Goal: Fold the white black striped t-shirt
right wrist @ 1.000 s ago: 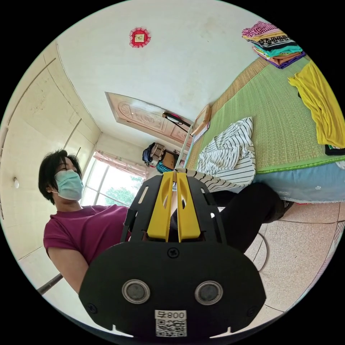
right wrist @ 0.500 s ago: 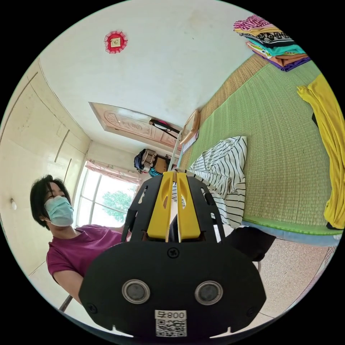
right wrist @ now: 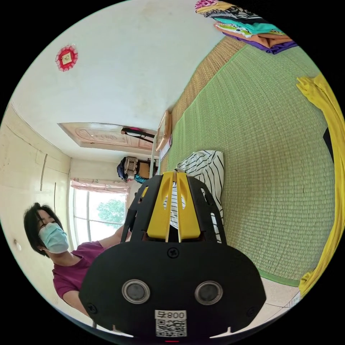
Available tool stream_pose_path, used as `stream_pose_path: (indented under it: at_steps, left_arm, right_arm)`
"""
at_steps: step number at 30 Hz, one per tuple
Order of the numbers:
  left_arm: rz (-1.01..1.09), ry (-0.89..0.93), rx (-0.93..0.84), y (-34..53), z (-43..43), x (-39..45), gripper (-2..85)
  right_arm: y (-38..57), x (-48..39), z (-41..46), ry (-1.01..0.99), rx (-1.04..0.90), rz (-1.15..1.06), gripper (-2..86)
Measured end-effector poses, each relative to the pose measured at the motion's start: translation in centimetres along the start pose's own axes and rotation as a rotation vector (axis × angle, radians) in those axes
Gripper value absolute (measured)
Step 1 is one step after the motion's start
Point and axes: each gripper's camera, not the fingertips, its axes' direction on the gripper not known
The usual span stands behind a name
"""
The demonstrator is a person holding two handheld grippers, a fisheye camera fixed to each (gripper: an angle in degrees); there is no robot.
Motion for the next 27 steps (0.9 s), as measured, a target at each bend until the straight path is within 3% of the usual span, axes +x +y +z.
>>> stream_pose_path:
  at_steps: [16, 27]
  left_arm:
    - [-0.15, -0.147, -0.034, -7.2, 11.8, -14.6, 1.5]
    - [-0.224, -0.068, -0.016, -8.6, 17.0, -20.4, 2.2]
  right_arm:
    - [-7.6, 15.9, 6.2, 0.054, -0.055, 0.215, 1.4]
    - [-7.1, 21.7, 6.6, -0.032, -0.061, 0.257, 1.5]
